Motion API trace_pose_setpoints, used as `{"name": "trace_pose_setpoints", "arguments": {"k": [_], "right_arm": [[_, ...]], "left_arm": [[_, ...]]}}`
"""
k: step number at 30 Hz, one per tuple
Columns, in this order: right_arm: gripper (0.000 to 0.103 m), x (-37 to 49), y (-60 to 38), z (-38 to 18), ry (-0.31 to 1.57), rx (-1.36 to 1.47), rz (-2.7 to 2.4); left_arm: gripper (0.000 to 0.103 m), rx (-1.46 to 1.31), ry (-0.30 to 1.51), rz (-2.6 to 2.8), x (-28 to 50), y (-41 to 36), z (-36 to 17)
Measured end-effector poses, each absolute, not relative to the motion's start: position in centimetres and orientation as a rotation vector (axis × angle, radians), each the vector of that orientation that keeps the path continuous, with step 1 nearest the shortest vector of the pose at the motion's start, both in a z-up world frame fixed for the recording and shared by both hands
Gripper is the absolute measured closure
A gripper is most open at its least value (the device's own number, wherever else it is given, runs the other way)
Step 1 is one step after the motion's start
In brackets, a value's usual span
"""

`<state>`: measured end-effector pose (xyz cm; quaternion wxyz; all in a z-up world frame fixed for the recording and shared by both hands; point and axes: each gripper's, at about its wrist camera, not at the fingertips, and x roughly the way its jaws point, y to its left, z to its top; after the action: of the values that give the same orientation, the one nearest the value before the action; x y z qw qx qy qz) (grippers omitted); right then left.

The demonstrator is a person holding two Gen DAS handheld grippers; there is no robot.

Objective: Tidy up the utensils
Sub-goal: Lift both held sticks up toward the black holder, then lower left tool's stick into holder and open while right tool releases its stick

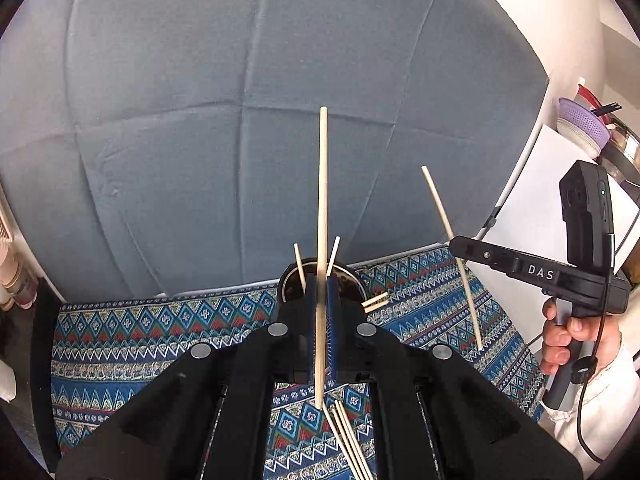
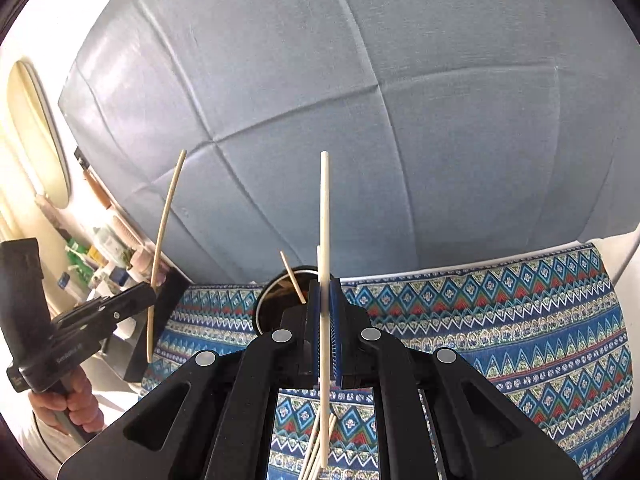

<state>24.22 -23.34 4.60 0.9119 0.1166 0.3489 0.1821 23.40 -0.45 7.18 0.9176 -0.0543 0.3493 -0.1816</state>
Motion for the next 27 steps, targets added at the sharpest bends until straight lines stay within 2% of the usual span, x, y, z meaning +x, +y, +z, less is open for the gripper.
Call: {"name": "trace_pose_setpoints", "arguments": {"k": [13, 27], "right_arm": [[0.098, 27.9, -23.1, 3.8, 0.584, 0.404, 0.529], [0.098, 31.6, -20.8, -0.6, 0.407, 0.389, 0.572]], "left_arm": [[0.098, -0.240, 0.657, -0.460, 27.1, -0.5, 3.0], [0.098, -0.298, 0.557, -0.514, 30.0, -1.0, -1.8]]}}
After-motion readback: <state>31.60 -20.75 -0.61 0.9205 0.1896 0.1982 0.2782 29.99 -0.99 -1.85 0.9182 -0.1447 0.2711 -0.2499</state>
